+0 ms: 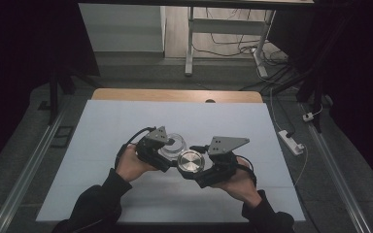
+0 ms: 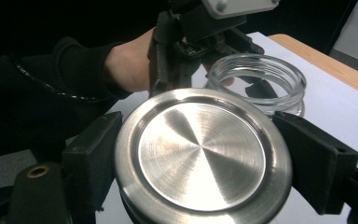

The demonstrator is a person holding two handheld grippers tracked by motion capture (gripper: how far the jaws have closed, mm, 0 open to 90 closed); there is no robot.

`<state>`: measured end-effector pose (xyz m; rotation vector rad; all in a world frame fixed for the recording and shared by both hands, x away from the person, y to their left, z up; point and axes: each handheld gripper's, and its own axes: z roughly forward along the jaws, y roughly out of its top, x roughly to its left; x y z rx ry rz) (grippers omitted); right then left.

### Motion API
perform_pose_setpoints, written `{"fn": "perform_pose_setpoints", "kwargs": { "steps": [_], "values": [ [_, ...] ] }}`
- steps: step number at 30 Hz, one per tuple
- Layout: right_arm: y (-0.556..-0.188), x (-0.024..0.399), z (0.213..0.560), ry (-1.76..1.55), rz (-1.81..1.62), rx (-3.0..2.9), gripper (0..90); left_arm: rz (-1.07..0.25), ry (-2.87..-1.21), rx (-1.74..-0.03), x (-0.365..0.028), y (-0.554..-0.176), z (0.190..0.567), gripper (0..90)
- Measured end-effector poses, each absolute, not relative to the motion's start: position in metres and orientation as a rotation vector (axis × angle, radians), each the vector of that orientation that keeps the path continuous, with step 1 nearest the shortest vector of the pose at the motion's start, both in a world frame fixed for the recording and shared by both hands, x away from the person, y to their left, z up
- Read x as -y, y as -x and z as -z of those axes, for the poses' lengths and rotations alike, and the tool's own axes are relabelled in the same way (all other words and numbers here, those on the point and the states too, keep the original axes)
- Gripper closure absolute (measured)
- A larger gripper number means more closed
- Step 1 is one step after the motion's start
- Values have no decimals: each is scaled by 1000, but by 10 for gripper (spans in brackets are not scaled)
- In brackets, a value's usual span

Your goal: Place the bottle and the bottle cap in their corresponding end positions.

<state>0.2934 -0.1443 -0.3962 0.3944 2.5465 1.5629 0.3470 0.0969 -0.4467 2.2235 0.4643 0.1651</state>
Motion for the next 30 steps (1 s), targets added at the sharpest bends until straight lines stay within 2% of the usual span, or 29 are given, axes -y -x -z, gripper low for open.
{"fn": "perform_pose_setpoints", "kwargs": {
  "steps": [30],
  "values": [
    [-284,136,416,-380,-1478,-2550,184,-197,-2244,-445,-82,-358,445,157]
  ]
}}
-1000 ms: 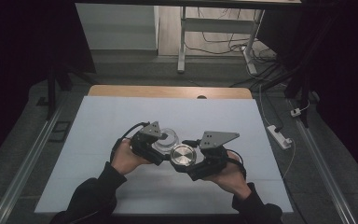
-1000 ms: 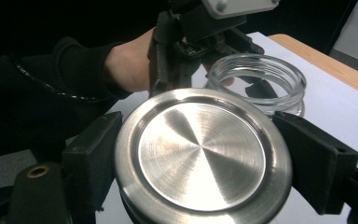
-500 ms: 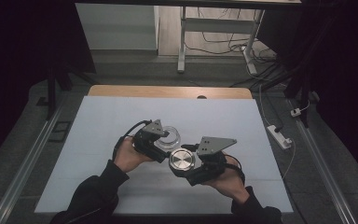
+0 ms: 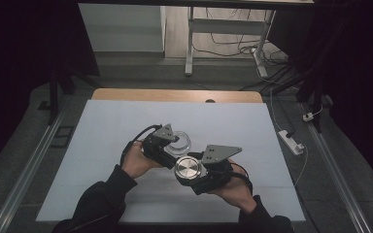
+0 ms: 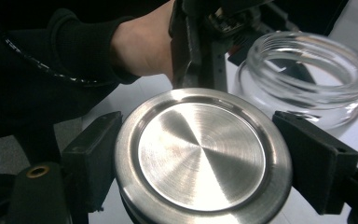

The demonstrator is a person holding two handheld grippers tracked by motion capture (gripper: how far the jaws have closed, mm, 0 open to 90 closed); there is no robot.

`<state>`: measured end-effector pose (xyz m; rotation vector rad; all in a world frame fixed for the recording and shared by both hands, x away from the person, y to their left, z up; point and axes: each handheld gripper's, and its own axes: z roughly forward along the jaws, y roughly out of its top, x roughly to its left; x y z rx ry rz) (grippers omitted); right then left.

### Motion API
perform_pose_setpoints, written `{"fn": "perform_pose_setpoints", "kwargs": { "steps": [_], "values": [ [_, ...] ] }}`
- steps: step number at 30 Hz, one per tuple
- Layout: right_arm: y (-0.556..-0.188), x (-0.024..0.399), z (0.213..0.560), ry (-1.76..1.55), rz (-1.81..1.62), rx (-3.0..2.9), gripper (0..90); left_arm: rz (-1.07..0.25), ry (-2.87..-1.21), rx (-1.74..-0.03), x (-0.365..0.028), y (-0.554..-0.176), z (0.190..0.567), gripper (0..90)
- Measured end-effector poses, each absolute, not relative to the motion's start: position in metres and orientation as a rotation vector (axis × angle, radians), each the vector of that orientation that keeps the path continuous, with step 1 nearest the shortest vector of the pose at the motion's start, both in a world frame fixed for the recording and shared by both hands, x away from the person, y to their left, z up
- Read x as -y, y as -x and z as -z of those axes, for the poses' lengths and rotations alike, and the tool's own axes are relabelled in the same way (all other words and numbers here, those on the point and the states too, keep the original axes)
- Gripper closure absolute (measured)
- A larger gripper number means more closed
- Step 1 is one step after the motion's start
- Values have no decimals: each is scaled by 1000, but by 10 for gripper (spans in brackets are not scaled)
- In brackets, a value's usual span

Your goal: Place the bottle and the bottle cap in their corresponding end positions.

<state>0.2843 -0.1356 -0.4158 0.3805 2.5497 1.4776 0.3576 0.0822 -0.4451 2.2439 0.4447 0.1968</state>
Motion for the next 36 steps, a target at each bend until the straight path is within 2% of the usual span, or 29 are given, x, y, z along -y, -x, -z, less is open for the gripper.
{"fn": "perform_pose_setpoints", "kwargs": {
  "steps": [18,36],
  "values": [
    [-283,135,425,-386,-1513,-2570,185,-199,-2204,-511,-89,-375,453,157],
    [-277,131,452,-411,-1497,-2631,186,-233,-2191,-548,-82,-391,463,157]
  ]
}}
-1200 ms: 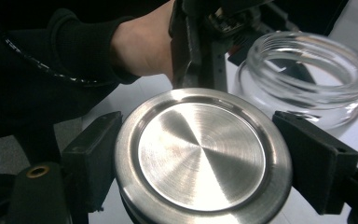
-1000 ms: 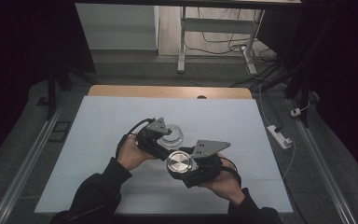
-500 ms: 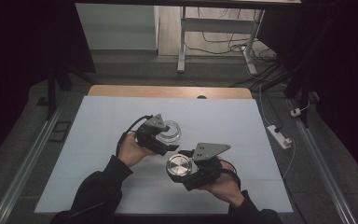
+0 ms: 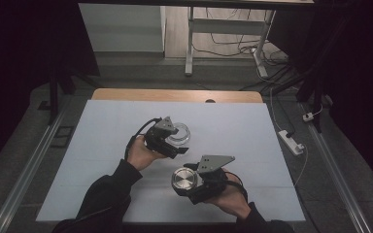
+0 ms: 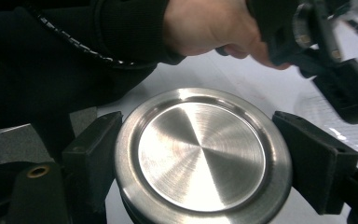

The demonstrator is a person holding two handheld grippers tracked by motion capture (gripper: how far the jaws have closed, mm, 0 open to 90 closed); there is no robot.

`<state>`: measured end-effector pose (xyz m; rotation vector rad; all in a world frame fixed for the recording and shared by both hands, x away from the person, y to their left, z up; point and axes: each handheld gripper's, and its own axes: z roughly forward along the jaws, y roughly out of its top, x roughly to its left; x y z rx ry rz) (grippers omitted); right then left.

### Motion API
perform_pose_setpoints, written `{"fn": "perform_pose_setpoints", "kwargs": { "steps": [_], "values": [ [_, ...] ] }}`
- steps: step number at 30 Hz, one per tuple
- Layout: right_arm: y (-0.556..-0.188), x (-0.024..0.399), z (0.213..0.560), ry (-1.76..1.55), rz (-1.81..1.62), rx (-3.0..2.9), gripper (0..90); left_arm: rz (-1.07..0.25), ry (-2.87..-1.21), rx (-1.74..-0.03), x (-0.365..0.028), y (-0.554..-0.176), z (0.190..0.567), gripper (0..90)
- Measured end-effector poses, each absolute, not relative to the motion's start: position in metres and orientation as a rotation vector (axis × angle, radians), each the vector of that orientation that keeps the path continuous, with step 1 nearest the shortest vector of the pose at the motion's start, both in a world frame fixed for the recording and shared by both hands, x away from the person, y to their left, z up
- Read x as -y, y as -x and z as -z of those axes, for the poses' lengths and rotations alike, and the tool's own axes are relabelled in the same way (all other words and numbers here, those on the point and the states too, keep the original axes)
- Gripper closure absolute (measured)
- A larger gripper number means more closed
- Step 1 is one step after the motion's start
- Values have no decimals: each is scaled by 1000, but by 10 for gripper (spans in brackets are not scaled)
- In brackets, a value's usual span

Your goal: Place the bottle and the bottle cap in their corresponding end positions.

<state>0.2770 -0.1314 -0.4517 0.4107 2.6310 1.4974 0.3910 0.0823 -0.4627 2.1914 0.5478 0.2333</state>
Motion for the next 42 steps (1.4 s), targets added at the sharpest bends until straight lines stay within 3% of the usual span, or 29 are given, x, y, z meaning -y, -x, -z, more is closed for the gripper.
{"fn": "perform_pose_setpoints", "kwargs": {
  "steps": [42],
  "values": [
    [-293,117,521,-457,-1345,-2703,185,-276,-2195,-631,-79,-411,496,157]
  ]
}}
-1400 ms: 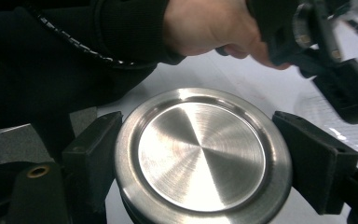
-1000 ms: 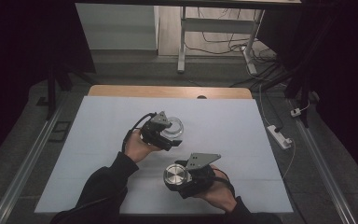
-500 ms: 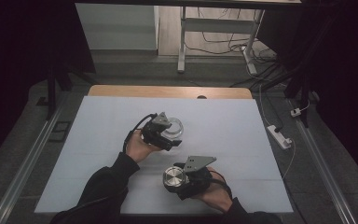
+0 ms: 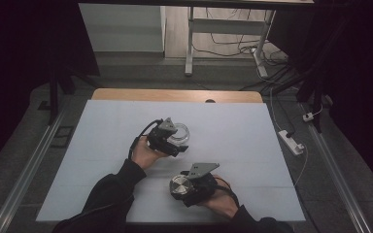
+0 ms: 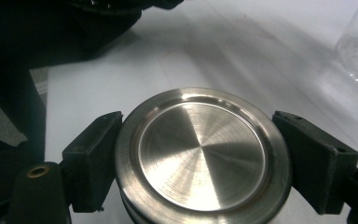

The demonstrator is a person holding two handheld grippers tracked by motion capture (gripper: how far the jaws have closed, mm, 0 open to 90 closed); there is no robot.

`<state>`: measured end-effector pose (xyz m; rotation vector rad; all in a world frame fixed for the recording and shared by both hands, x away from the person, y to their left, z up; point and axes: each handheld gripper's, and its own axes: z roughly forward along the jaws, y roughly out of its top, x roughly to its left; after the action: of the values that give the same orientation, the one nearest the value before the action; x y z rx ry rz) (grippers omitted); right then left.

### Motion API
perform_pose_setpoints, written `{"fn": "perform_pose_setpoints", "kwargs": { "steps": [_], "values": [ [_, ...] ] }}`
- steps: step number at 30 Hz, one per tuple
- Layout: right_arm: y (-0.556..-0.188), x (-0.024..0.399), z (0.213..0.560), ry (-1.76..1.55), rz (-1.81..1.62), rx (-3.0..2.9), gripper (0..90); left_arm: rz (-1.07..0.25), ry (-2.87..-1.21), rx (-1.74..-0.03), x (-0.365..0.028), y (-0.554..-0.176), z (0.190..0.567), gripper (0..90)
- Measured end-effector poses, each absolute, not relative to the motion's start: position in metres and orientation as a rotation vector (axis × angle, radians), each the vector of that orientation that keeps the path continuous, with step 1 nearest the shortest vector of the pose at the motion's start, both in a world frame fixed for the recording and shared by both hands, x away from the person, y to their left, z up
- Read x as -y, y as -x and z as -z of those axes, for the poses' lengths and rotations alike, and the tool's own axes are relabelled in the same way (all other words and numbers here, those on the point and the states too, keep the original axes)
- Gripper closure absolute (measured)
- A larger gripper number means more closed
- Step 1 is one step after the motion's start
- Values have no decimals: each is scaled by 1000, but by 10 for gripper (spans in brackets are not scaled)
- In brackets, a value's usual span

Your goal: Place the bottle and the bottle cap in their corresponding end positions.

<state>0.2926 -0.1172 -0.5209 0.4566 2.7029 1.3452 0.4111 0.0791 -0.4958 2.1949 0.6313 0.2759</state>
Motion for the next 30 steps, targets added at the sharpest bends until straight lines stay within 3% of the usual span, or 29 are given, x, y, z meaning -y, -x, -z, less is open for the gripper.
{"fn": "perform_pose_setpoints", "kwargs": {
  "steps": [30],
  "values": [
    [-295,107,537,-431,-1113,-2771,178,-263,-2211,-664,-72,-415,520,155]
  ]
}}
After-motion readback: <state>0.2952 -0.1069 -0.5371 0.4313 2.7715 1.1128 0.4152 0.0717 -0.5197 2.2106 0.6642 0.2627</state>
